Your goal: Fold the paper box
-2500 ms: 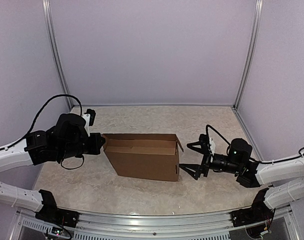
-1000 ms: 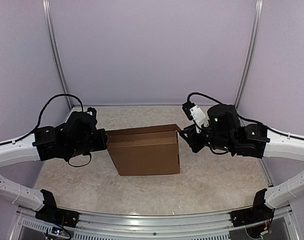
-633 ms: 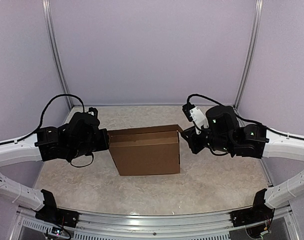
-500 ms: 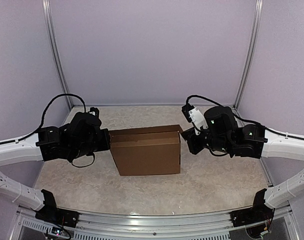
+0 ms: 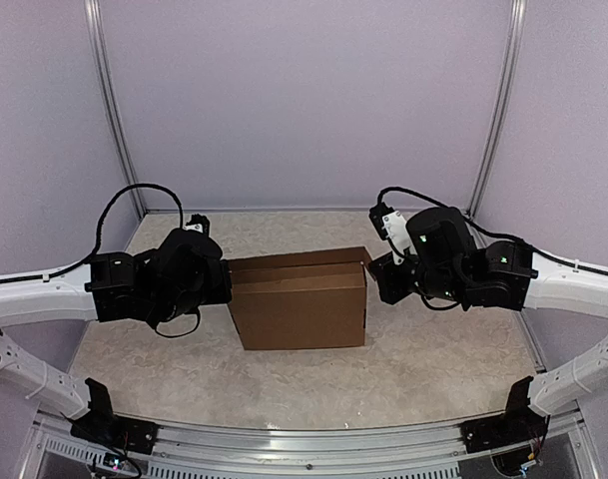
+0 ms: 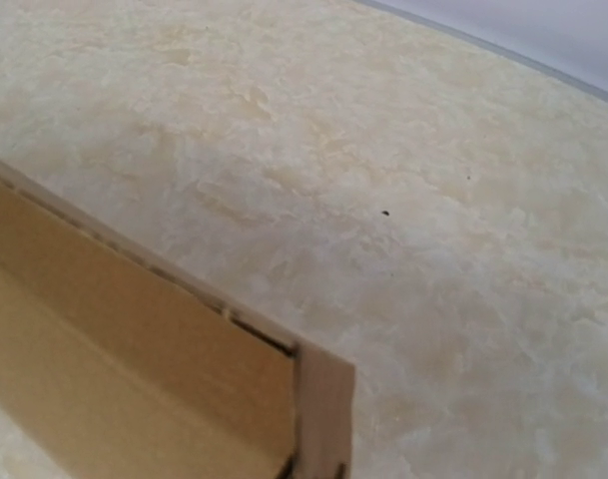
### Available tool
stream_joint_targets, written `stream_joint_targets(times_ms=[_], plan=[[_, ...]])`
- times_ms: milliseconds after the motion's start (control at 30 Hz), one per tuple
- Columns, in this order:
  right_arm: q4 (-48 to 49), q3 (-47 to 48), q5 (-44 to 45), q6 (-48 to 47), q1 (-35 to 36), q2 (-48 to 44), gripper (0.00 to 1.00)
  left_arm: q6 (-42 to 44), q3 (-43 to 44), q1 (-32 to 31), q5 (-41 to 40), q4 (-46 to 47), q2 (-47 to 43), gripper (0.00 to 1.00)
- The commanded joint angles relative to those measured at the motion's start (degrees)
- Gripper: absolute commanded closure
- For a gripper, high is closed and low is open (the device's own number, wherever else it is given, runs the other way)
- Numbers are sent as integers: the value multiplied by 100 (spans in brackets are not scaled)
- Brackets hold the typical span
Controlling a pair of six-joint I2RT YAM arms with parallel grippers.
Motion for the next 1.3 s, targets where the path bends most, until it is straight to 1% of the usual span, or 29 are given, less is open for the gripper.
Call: stream_joint_targets(times_ms=[0,133,400,667,933,1267], plan=[[-139,234,-72,492,54,-35,100,99,42,-185,130,-472,325,100],[-338,254,-127,788,-77,-57,100,151,46,-253,101,-416,415,100],[-630,338,-724,1235,-537,-211,100,385,99,-538,-119,-312,613,100],[-1040,644,-1347,1681,-986,-126,100,449,172,-747,-291,-325,922,100],[-1015,674,-1773,2110,-1209,-112,100,477,230,-853,-371,-329,1120,100],[-667,420,-1834,2429,-1229,-51,100,486,230,-864,-386,-328,1167,100]])
